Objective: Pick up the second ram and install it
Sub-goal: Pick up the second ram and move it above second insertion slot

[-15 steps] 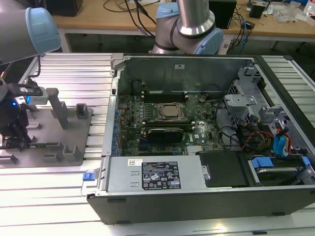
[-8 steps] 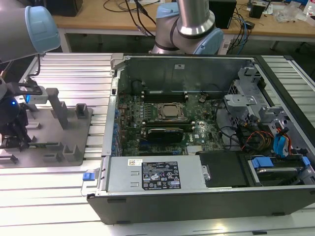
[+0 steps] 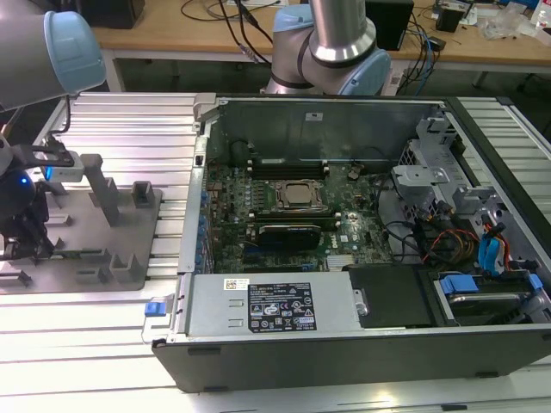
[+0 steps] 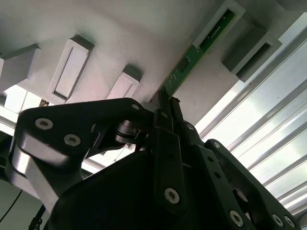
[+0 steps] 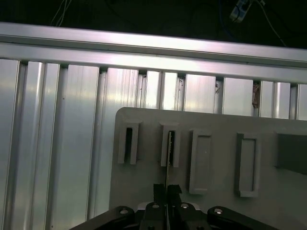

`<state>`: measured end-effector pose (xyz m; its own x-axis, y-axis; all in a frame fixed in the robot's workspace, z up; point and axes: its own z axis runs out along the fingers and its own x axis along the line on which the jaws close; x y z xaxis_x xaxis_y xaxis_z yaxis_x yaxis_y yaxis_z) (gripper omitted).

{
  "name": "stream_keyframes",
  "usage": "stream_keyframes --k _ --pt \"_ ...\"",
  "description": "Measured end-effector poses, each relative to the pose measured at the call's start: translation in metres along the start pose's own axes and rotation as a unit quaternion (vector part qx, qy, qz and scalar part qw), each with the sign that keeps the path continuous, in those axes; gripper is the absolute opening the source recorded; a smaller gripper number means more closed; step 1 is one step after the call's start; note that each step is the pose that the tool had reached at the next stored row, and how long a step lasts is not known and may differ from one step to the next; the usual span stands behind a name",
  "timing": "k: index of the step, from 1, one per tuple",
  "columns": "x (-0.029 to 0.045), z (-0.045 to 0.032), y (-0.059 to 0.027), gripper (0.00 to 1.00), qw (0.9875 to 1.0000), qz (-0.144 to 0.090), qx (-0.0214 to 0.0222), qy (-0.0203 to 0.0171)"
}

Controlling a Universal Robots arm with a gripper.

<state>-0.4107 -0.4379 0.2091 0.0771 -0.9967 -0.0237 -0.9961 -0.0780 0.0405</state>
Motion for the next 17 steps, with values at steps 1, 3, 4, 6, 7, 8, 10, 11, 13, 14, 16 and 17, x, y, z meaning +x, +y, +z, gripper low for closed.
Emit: stream_keyframes --k 1,3,4,6,7,8,10,11,13,14,16,17 --pt "0.0000 0.0001 0.0000 0.13 1.0000 0.000 0.0000 0.0000" --pt "0.0000 0.0001 0.0000 0.11 1.0000 0.000 0.0000 0.0000" --pt "0.0000 0.0001 0.0000 0.11 1.0000 0.000 0.0000 0.0000" --pt "0.0000 0.0003 0.0000 0.09 1.0000 0.002 0.0001 -0.0001" --pt "0.0000 0.0004 0.0000 0.09 1.0000 0.009 0.0003 -0.0004" --pt "0.0000 0.0005 -0.0001 0.09 0.9997 0.025 0.0006 -0.0010" --pt "0.0000 0.0007 0.0000 0.09 0.9985 0.056 0.0013 -0.0022" --pt "0.0000 0.0007 -0.0001 0.09 0.9984 0.056 0.0014 -0.0023" --pt "0.0000 0.0007 0.0000 0.09 0.9985 0.054 0.0013 -0.0022" --pt "0.0001 0.0007 0.0000 0.09 0.9991 0.044 0.0010 -0.0018" --pt "0.0001 0.0007 0.0000 0.09 0.9991 0.043 0.0010 -0.0017" --pt "0.0000 0.0006 -0.0001 0.09 0.9991 0.043 0.0010 -0.0017"
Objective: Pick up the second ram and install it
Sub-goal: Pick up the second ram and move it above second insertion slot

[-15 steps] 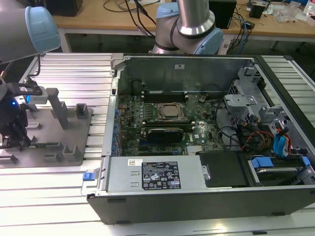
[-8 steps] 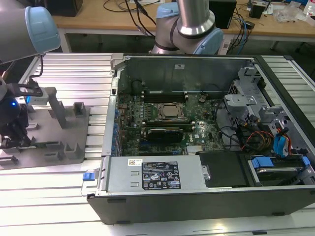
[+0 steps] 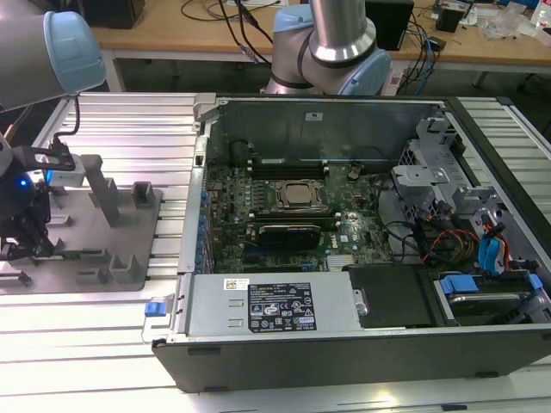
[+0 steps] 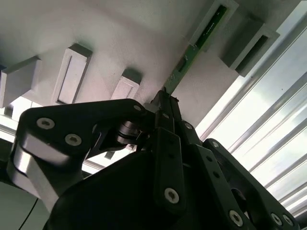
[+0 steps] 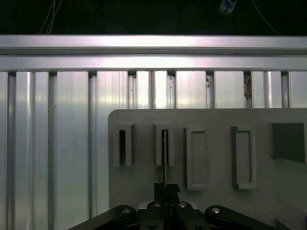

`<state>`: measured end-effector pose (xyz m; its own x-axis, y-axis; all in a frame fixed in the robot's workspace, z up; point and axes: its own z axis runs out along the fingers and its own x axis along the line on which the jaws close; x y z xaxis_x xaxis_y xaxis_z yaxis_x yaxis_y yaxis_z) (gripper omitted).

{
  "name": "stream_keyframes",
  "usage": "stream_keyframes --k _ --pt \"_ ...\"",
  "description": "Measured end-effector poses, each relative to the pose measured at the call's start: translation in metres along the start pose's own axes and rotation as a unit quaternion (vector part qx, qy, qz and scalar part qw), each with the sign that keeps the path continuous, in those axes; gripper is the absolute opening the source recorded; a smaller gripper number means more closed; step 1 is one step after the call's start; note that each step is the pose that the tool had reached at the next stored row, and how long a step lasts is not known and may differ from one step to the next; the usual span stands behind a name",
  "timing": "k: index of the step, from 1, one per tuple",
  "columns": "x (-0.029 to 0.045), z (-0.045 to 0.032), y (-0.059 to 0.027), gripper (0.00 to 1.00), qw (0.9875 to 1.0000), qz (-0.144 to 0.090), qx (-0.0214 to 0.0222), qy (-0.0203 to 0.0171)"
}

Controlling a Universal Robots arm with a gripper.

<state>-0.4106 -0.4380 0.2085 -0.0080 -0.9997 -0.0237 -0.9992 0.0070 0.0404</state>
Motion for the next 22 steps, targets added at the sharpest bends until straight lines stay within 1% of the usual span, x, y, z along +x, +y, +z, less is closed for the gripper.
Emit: stream_keyframes --k 3,6,12,14,15,17,20,21,22 --pt "-0.0001 -0.0032 0.0001 0.09 1.0000 -0.001 0.0001 0.0000" --pt "-0.0001 -0.0035 0.0002 0.09 1.0000 -0.005 0.0002 0.0002" --pt "-0.0001 -0.0041 0.0002 0.09 1.0000 -0.005 0.0001 0.0003" --pt "-0.0004 -0.0149 0.0006 0.09 1.0000 -0.005 0.0002 0.0003" --pt "-0.0005 -0.0189 0.0008 0.09 1.0000 -0.005 0.0002 0.0002" --pt "-0.0006 -0.0234 0.0010 0.09 1.0000 -0.005 0.0002 0.0002" --pt "-0.0010 -0.0379 0.0015 0.09 1.0000 -0.005 0.0002 0.0002" --pt "-0.0010 -0.0415 0.0017 0.09 1.0000 -0.005 0.0002 0.0002" --pt "-0.0012 -0.0481 0.0020 0.09 1.0000 -0.005 0.0002 0.0002"
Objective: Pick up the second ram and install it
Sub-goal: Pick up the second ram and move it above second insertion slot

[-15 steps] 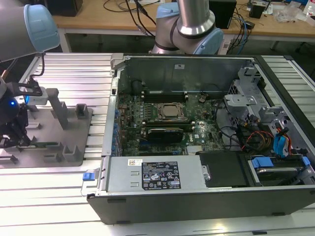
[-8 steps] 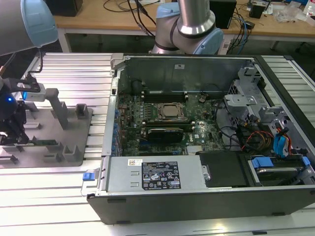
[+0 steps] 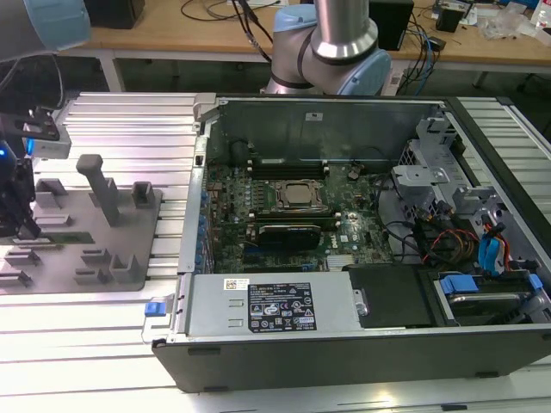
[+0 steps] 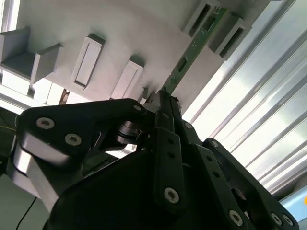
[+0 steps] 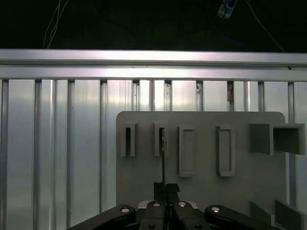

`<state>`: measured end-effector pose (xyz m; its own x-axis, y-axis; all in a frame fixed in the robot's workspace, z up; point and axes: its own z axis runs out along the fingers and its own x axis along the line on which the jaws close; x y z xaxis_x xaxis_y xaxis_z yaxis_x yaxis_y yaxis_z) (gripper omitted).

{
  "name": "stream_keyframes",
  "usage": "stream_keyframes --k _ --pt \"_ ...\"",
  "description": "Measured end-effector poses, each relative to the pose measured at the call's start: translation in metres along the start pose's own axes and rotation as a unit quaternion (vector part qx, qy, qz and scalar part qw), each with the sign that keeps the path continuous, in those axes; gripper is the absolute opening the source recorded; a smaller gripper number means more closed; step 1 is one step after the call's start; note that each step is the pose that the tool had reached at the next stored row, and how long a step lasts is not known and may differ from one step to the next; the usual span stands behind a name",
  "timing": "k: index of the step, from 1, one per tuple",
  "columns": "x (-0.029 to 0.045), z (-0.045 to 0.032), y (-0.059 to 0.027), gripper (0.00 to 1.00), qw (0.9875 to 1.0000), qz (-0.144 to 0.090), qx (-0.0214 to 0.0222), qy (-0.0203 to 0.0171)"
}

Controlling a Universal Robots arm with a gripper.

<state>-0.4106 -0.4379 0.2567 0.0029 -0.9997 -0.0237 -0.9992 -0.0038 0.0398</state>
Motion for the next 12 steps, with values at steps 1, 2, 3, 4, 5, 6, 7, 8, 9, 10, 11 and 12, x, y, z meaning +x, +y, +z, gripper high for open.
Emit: stream_keyframes --k 1,2,3,4,5,6,7,8,9,10,11,12 --pt "-0.0001 -0.0040 0.0002 0.09 1.0000 0.000 -0.0001 0.0000" --pt "-0.0002 -0.0070 0.0003 0.09 1.0000 0.000 0.0000 0.0000" --pt "-0.0003 -0.0098 0.0004 0.09 1.0000 0.000 0.0000 0.0000" --pt "-0.0004 -0.0140 0.0005 0.09 1.0000 0.000 0.0000 0.0000" --pt "-0.0005 -0.0173 0.0007 0.09 1.0000 0.000 0.0000 0.0000" --pt "-0.0005 -0.0197 0.0008 0.09 1.0000 0.000 0.0000 0.0000" --pt "-0.0006 -0.0215 0.0009 0.09 1.0000 0.000 0.0000 0.0000" --pt "-0.0006 -0.0231 0.0009 0.09 1.0000 0.000 0.0000 0.0000" --pt "-0.0007 -0.0252 0.0010 0.09 1.0000 0.000 0.0000 0.0000" --pt "-0.0008 -0.0269 0.0011 0.09 1.0000 0.000 0.0000 0.0000" --pt "-0.0008 -0.0295 0.0012 0.09 1.0000 0.000 0.0000 0.0000" --pt "-0.0009 -0.0311 0.0013 0.09 1.0000 0.000 0.0000 0.0000"
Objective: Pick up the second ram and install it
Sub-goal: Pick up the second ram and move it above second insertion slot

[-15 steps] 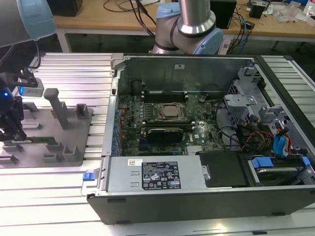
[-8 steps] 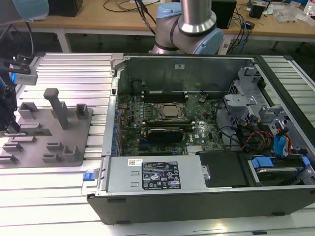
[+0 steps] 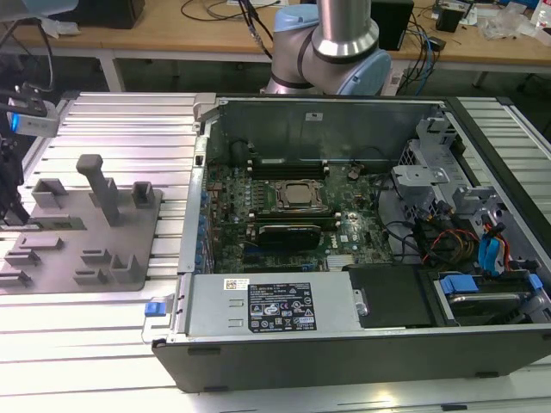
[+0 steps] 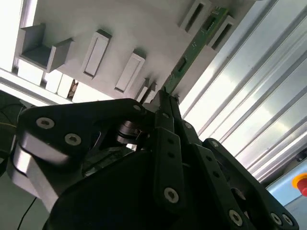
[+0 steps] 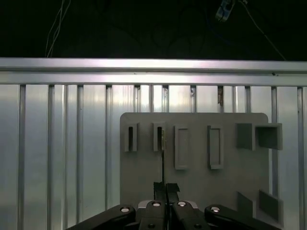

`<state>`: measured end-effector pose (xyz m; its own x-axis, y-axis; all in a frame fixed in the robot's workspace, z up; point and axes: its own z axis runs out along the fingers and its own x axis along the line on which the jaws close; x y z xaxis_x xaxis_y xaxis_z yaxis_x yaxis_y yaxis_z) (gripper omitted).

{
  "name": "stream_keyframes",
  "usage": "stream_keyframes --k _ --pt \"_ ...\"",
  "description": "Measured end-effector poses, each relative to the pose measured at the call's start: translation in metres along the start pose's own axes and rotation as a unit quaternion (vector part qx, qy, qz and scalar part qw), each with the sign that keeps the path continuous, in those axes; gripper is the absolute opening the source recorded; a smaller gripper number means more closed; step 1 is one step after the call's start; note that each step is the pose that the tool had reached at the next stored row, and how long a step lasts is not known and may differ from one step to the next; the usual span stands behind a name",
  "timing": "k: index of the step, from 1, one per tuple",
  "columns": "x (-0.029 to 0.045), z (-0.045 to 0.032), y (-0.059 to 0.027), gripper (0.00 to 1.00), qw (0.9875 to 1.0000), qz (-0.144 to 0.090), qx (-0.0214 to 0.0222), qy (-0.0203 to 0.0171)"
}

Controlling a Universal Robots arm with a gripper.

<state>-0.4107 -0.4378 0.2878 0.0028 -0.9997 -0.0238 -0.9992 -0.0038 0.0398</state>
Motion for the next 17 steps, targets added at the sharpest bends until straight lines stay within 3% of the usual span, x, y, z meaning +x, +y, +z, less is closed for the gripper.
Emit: stream_keyframes --k 4,6,11,17 --pt "-0.0005 -0.0207 0.0008 0.09 1.0000 0.000 0.0000 -0.0002" --pt "-0.0006 -0.0244 0.0010 0.09 1.0000 0.000 0.0000 -0.0004" --pt "-0.0011 -0.0462 0.0018 0.09 1.0000 0.000 0.0000 -0.0006" --pt "-0.0015 -0.0644 0.0026 0.09 1.0000 0.000 0.0000 -0.0006"
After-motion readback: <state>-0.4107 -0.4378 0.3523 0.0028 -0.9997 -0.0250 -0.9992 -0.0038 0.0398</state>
